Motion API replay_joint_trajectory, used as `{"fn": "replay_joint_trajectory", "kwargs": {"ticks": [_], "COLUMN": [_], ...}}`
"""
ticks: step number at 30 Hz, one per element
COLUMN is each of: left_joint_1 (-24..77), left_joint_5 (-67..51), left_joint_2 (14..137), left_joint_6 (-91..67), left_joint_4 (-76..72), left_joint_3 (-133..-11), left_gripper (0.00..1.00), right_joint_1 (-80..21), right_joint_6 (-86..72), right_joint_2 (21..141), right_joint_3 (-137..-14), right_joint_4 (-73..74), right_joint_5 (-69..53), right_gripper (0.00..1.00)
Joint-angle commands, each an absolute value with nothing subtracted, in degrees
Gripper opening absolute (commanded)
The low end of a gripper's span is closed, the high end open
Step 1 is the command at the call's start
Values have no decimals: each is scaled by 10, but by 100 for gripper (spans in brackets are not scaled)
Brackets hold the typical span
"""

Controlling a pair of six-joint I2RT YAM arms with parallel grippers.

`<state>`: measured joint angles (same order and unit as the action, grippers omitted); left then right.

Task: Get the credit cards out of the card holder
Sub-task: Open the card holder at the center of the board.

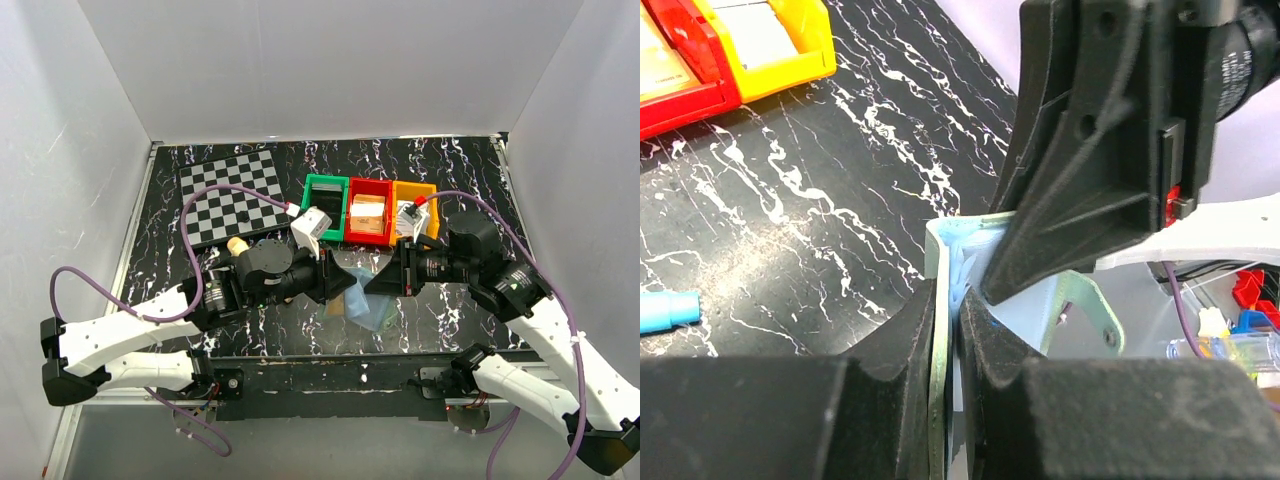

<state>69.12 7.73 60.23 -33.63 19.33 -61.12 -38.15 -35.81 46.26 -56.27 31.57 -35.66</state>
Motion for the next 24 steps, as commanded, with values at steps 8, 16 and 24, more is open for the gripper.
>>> {"fn": "replay_joint_trajectory", "kwargs": {"ticks": [8, 16, 24], "left_joint_1": [693, 693, 693], "left_joint_5": [51, 62, 40], "left_joint_2": [579, 537, 528], "left_joint_6": [-334, -332, -333], "left_joint_4": [182, 180, 163], "left_joint_3": [-644, -617, -597], "left_gripper": [31, 36, 24], "right_joint_1": [-374, -359, -350], "right_joint_6": [-379, -382, -395], "right_joint_2": [432, 423, 417], "right_joint_3": [-520, -518, -511], "right_joint_4": [223, 214, 192], "right_joint_5": [-396, -418, -436], "right_gripper": [1, 1, 1]}}
